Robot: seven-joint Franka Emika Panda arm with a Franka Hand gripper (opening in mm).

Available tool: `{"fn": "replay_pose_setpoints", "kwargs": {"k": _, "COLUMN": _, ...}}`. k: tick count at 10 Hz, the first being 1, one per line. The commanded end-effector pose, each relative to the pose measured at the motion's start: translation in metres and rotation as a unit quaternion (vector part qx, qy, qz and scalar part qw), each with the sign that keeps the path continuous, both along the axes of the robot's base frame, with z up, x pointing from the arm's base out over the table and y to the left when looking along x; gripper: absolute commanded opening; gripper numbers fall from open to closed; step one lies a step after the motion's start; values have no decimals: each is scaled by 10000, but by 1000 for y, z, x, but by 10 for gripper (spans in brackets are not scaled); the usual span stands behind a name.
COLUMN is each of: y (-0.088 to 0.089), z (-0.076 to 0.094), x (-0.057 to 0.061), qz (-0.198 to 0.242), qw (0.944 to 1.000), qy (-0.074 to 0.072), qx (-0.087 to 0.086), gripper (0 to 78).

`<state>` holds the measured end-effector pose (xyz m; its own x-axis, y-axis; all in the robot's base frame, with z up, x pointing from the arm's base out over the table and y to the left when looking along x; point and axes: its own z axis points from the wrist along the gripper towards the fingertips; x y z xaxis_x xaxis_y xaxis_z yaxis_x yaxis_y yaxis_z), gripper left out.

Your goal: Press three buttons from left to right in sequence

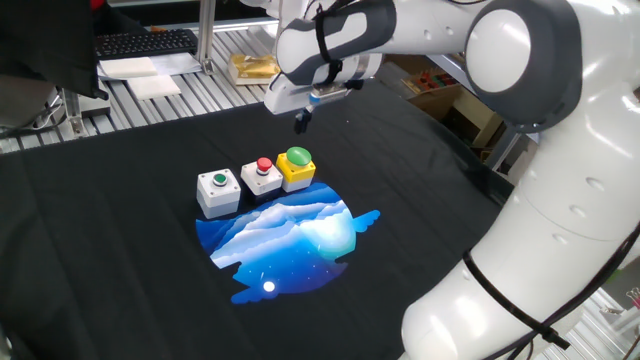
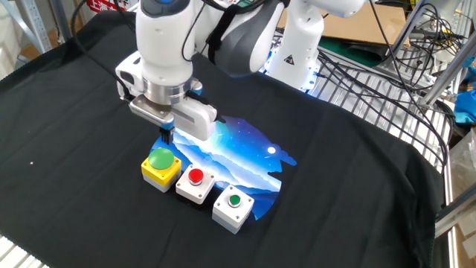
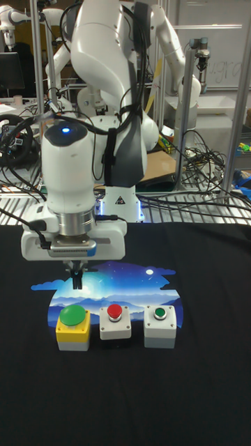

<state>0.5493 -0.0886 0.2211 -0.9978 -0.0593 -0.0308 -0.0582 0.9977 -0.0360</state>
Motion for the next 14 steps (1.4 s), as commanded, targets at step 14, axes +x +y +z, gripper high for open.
{"fn": "replay_pose_setpoints", "kwargs": {"k": 14, "y": -23, "z": 10, "x": 6, "qz": -273, "qw": 9982, "qy": 357, "qx": 409, "gripper": 0}}
